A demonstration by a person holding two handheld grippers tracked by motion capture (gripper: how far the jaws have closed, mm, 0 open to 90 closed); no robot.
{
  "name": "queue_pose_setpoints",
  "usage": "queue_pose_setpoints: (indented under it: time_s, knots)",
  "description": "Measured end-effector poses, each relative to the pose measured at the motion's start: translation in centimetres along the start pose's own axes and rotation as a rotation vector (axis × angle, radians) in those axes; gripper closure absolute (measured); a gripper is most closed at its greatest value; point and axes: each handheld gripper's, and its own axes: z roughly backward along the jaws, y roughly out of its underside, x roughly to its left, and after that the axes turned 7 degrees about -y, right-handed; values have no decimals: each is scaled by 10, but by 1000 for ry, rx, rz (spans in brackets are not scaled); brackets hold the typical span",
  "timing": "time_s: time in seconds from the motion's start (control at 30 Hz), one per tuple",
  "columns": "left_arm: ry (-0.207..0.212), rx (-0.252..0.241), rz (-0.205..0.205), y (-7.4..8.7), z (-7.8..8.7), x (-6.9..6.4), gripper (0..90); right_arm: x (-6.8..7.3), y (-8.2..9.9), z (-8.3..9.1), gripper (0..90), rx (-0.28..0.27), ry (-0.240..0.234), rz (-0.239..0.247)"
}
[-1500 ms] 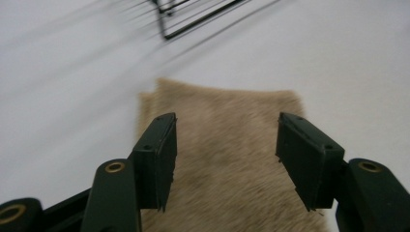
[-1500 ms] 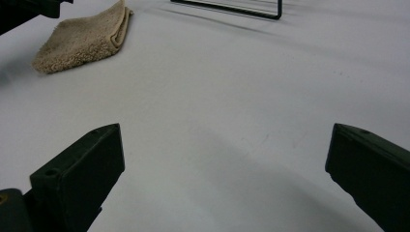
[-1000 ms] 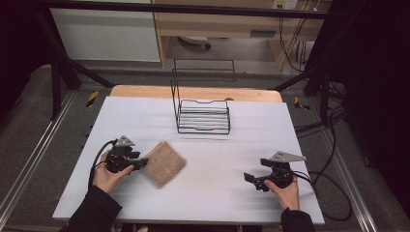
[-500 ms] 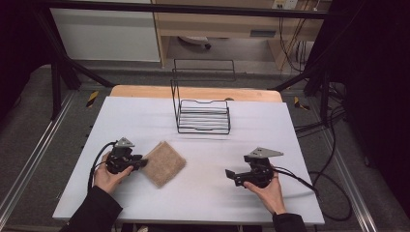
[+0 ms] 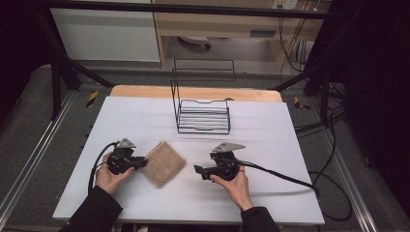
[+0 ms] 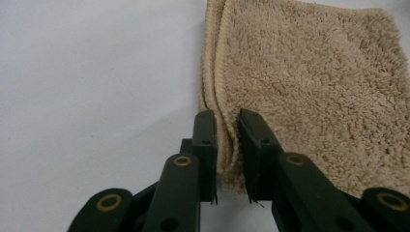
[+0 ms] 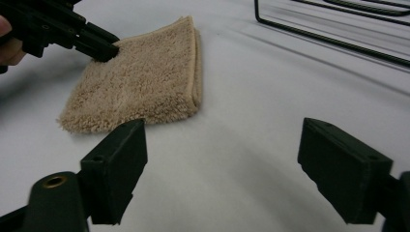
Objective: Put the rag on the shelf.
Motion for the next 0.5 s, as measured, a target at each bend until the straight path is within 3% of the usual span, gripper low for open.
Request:
queue_pose_setpoints:
  time_s: [0.3,0.5]
  knots:
    - [-9,2,16,0,0,-1,795,13,-9,-40,367,21,18,-15]
    - [-13,2,9,0,0,-2,795,19,-12,-58,477,23,21,-46]
